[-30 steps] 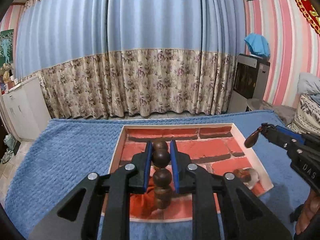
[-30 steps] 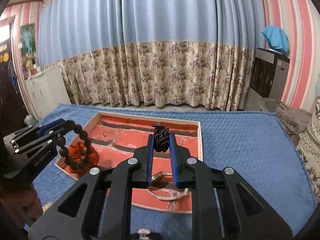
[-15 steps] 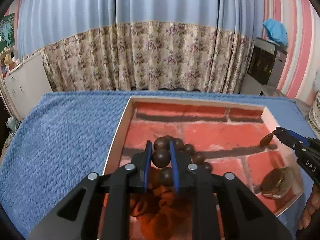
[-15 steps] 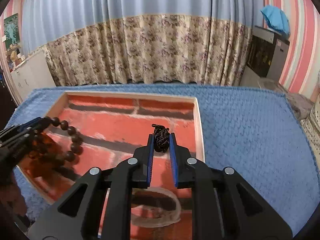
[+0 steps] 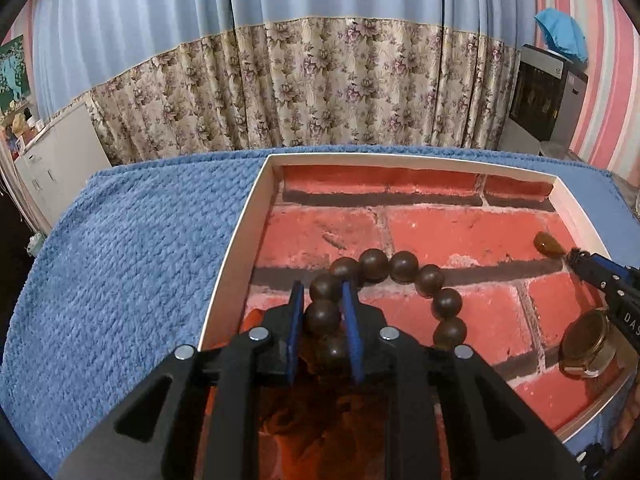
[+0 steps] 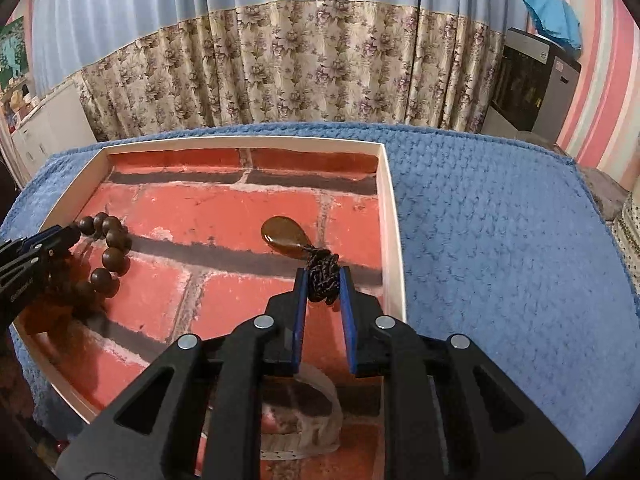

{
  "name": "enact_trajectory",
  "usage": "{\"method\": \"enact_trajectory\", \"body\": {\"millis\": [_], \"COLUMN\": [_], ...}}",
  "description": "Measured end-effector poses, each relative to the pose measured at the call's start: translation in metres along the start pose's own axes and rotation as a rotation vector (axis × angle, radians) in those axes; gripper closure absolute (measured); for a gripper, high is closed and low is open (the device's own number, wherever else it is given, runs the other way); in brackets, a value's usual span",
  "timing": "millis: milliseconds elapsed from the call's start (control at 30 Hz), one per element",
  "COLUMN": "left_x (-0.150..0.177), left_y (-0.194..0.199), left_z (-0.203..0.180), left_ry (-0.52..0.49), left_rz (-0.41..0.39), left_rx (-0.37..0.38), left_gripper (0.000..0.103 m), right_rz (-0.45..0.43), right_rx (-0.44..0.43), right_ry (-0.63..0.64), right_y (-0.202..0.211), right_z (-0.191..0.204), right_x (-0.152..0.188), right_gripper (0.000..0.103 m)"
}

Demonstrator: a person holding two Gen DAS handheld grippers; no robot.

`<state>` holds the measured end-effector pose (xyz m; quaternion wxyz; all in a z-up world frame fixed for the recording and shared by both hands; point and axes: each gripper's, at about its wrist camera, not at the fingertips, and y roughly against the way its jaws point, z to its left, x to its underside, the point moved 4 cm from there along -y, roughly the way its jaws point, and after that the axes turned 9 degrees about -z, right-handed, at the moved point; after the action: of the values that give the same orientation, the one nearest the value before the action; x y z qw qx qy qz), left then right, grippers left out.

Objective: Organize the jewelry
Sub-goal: 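Open the left tool on the bracelet while the right tool releases the pendant in the tray, then move both tools back and close the left tool on the cream scrunchie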

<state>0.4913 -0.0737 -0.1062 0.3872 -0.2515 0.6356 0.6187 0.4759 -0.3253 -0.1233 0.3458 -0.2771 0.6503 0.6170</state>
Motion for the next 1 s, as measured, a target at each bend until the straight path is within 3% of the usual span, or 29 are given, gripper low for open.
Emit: {"method": "enact_trajectory", "body": {"millis": [33, 133, 167, 233, 400, 733, 833, 1000], "left_x": [0.001, 0.001, 0.001, -0.001, -0.013, -0.034, -0.029, 0.008], "left_y": [0.000, 0.000, 0.001, 0.005, 0.020, 0.085, 0.111, 0.159], "left_z": [0.000, -0.002, -0.003, -0.004, 0.001, 0.018, 0.026, 0.048], "left_ry": [0.001, -0.012, -0.013, -0.006, 0.014, 0.036, 0.040, 0.066], "left_rz": [0.003, 0.009, 0.008, 0.000, -0.034, -0.123, -0.155, -0.197], "left_rx": [-0.001, 0.007, 0.011, 0.021, 0.019, 0.011, 0.006, -0.032], "left_gripper": [0.077, 0.072, 0.069, 0.054, 0.038, 0.033, 0.033, 0.033], "right_rz": [0.001, -0.003, -0.006, -0.033, -0.070, -0.146, -0.169, -0.223], "right_rx": [0.001, -0.014, -0.016, -0.019, -0.017, 0.009, 0.009, 0.007], "right_ry": [-0.001, 0.002, -0.002, -0.014, -0.008, -0.008, -0.032, -0.038], "right_y": [0.000, 0.002, 0.004, 0.011, 0.032, 0.092, 0.118, 0.166], "right_z": [0.000, 0.001, 0.002, 0.001, 0.002, -0.003, -0.009, -0.010], "right_x": [0.000, 0.000, -0.001, -0.007, -0.023, -0.041, -0.033, -0.002], "right_gripper": [0.075, 0.067, 0.053, 0.042, 0.040, 0.038, 0.038, 0.038]}}
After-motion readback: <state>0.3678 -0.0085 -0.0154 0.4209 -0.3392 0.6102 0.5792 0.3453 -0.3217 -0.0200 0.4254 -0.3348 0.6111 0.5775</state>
